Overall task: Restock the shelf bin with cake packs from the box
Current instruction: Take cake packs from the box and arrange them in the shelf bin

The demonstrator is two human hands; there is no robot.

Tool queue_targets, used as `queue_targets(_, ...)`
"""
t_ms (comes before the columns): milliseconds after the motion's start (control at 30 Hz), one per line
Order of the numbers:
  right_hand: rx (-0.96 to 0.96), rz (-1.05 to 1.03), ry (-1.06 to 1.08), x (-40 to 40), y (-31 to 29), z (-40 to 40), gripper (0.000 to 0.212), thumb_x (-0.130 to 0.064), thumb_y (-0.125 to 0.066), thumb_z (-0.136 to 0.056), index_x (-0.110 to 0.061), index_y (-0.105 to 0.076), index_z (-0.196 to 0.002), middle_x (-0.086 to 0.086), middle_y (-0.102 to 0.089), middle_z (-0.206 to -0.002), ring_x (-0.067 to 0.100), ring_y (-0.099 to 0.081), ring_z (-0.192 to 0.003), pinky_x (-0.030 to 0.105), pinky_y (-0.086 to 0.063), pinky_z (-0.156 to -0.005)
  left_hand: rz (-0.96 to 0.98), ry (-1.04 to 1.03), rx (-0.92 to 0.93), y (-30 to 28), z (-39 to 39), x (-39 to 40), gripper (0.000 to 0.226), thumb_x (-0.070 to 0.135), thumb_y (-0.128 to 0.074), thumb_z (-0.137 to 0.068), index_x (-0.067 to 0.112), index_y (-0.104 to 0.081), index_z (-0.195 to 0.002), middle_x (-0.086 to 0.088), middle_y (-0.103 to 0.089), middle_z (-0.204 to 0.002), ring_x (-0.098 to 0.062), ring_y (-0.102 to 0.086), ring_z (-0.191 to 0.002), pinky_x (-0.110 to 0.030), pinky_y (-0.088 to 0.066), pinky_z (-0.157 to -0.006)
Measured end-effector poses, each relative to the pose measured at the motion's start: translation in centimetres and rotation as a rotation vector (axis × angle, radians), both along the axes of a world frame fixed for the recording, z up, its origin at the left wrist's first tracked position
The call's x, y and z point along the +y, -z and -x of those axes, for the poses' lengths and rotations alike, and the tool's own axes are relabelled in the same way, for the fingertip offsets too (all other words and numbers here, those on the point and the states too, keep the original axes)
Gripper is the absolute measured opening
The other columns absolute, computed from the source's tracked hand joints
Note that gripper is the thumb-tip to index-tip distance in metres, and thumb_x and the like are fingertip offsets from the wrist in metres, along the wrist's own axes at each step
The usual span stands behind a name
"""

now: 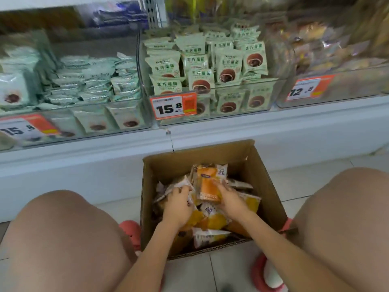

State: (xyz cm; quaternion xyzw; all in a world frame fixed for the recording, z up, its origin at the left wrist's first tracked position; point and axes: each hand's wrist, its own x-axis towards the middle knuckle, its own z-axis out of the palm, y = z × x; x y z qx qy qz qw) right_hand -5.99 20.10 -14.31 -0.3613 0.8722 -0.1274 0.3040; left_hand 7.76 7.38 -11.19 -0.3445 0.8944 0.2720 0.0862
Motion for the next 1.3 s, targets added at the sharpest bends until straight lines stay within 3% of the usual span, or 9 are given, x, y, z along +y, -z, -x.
queue_targets(133, 0.021, 0.126, 0.043, -0.3, -0.5, 0.2, 0.063, -0.003, -0.049, -0.091, -0.034, -0.035, -0.144, 0.009, -0.029, -0.153, 0.028, -0.033, -0.138, 0.040, -0.035, -0.111, 0.269, -0.054, 0.124, -1.7, 0.8, 0.7, 0.029, 0.034, -0.047, -0.096, 0.019, -0.061, -0.115, -0.004, -0.045, -0.131, -0.022, -0.034, -0.124, -0.031, -0.036, -0.099)
queue_targets(267, 0.092, 0.261, 0.102, 0.1, -2.3, -0.8, 0.042, -0.011, -0.039, -0.098, -0.029, -0.050, -0.134, 0.006, -0.061, -0.125, 0.020, -0.059, -0.108, 0.031, -0.050, -0.088, 0.093, -0.285, 0.233, -3.8, 1.5, 0.8, 0.040, 0.047, -0.038, -0.098, 0.016, -0.061, -0.091, -0.005, -0.059, -0.105, -0.019, -0.056, -0.095, -0.034, -0.051, -0.076)
queue_targets(400, 0.199, 0.384, 0.121, 1.1, -4.6, -2.6, 0.034, -0.023, -0.037, -0.102, -0.026, -0.056, -0.129, 0.004, -0.068, -0.104, 0.017, -0.064, -0.090, 0.026, -0.050, -0.071, -0.709, -0.603, 0.174, -5.0, 1.6, 1.0, 0.072, 0.072, -0.029, -0.088, 0.008, -0.059, -0.099, -0.019, -0.067, -0.101, -0.029, -0.069, -0.078, -0.038, -0.057, -0.075)
queue_targets(467, 0.204, 0.452, 0.107, 1.8, -5.2, -3.9, 0.036, -0.015, -0.041, -0.100, -0.025, -0.054, -0.132, 0.007, -0.065, -0.116, 0.019, -0.062, -0.104, 0.027, -0.051, -0.085, -1.273, -0.692, 0.243, -5.4, 1.3, 0.6, 0.088, 0.083, -0.026, -0.080, 0.008, -0.059, -0.113, -0.023, -0.064, -0.113, -0.034, -0.070, -0.088, -0.040, -0.056, -0.081)
queue_targets(533, 0.183, 0.476, 0.074, 2.3, -5.3, -4.9, 0.043, -0.007, -0.047, -0.096, -0.027, -0.052, -0.134, 0.007, -0.054, -0.135, 0.022, -0.050, -0.124, 0.032, -0.043, -0.104, -1.485, -0.692, 0.352, -5.7, 1.0, -0.1, 0.078, 0.081, -0.031, -0.080, 0.017, -0.060, -0.116, -0.022, -0.065, -0.115, -0.037, -0.067, -0.098, -0.043, -0.054, -0.086)
queue_targets(700, -0.163, 0.753, 0.223, 2.9, -6.7, -5.5, 0.046, 0.000, -0.052, -0.091, -0.042, -0.063, -0.109, -0.011, -0.051, -0.133, 0.008, -0.054, -0.116, 0.025, -0.050, -0.095, -1.371, -0.666, 0.414, -5.6, 0.2, -0.7, 0.047, 0.016, -0.066, -0.085, 0.013, -0.050, -0.129, -0.016, -0.069, -0.106, -0.032, -0.068, -0.096, -0.041, -0.060, -0.071)
queue_targets(833, -0.428, 0.907, 0.709, 2.2, -8.1, -3.8, 0.019, -0.018, -0.047, -0.098, -0.023, -0.052, -0.116, -0.008, -0.057, -0.111, 0.004, -0.061, -0.093, 0.024, -0.054, -0.071, -1.435, -0.620, 0.452, -5.8, -0.2, -0.5, 0.043, 0.029, -0.063, -0.085, 0.017, -0.050, -0.125, -0.017, -0.066, -0.113, -0.033, -0.065, -0.104, -0.045, -0.058, -0.078)
queue_targets(1033, -0.159, 0.704, 0.687, 2.0, -7.1, -3.6, 0.025, -0.025, -0.036, -0.102, -0.009, -0.054, -0.094, -0.003, -0.058, -0.080, 0.009, -0.055, -0.069, 0.014, -0.039, -0.052, -1.358, -0.557, 0.406, -5.8, 0.4, 0.5, 0.057, 0.058, -0.030, -0.094, 0.016, -0.056, -0.121, -0.018, -0.069, -0.110, -0.032, -0.066, -0.103, -0.042, -0.057, -0.083)
queue_targets(1300, 0.259, 0.381, 0.603, 1.9, -8.0, -2.3, 0.016, -0.023, -0.030, -0.102, -0.013, -0.041, -0.096, -0.002, -0.053, -0.073, 0.015, -0.052, -0.060, 0.026, -0.034, -0.046, -1.035, -0.539, 0.598, -6.0, 1.5, 1.6, 0.053, 0.052, -0.025, -0.098, 0.016, -0.058, -0.118, -0.013, -0.072, -0.099, -0.026, -0.072, -0.087, -0.038, -0.060, -0.066)
